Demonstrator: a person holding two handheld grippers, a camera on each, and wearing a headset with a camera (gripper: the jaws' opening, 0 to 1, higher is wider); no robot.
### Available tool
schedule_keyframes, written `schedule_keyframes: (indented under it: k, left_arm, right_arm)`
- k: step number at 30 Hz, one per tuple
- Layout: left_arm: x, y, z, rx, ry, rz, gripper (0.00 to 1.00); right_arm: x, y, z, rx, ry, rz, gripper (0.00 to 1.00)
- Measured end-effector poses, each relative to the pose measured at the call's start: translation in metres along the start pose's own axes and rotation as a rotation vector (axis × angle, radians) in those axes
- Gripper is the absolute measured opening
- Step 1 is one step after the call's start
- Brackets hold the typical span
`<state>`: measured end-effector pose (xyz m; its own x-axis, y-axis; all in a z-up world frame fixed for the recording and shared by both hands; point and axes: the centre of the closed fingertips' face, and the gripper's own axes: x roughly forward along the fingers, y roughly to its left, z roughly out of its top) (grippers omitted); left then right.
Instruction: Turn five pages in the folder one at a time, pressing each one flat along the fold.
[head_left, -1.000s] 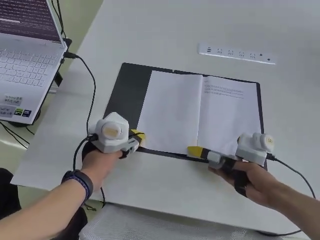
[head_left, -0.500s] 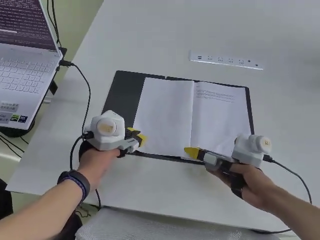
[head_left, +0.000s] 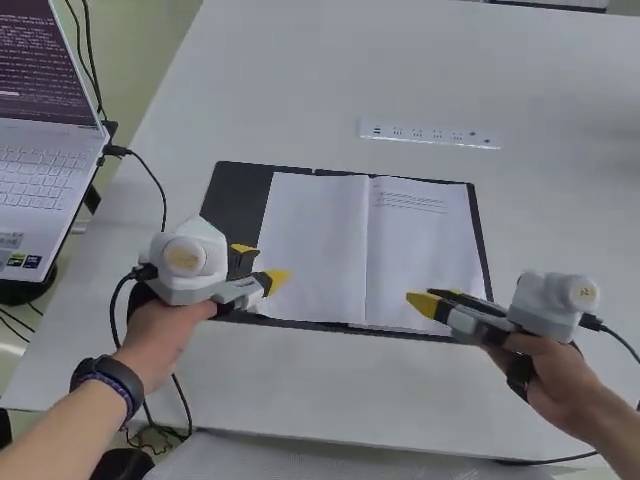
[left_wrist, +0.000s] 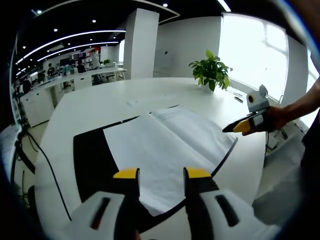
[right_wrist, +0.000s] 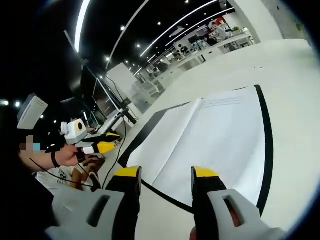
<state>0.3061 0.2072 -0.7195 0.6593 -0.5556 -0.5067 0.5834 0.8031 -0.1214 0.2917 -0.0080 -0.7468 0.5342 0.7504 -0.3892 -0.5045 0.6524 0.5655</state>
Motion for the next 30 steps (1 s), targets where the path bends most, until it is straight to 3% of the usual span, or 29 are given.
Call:
schedule_keyframes:
  k: [5,13,21,24,30]
  left_arm:
    - [-0.014,-0.006,0.008,0.033,-0.009,-0.006,0.42]
    - [-0.040,-0.008,0.022,0.051,-0.038,0.027,0.53]
    - [-0.062,-0.007,0.019,0.048,-0.032,0.057,0.63]
    - [-0.070,-0.005,0.020,0.020,-0.044,0.074,0.66]
    - [-0.076,-0.009,0.019,-0.002,-0.054,0.090,0.72]
  right_arm:
    - [-0.023,-0.009,0.009,-0.074,-0.008,-0.053,0.50]
    - [-0.055,-0.008,0.022,-0.143,-0.032,-0.104,0.57]
    - [-0.086,0.011,0.026,-0.172,-0.068,-0.148,0.64]
    - [-0.097,0.015,0.026,-0.163,-0.087,-0.166,0.67]
    - [-0.113,0.009,0.017,-0.168,-0.081,-0.213,0.71]
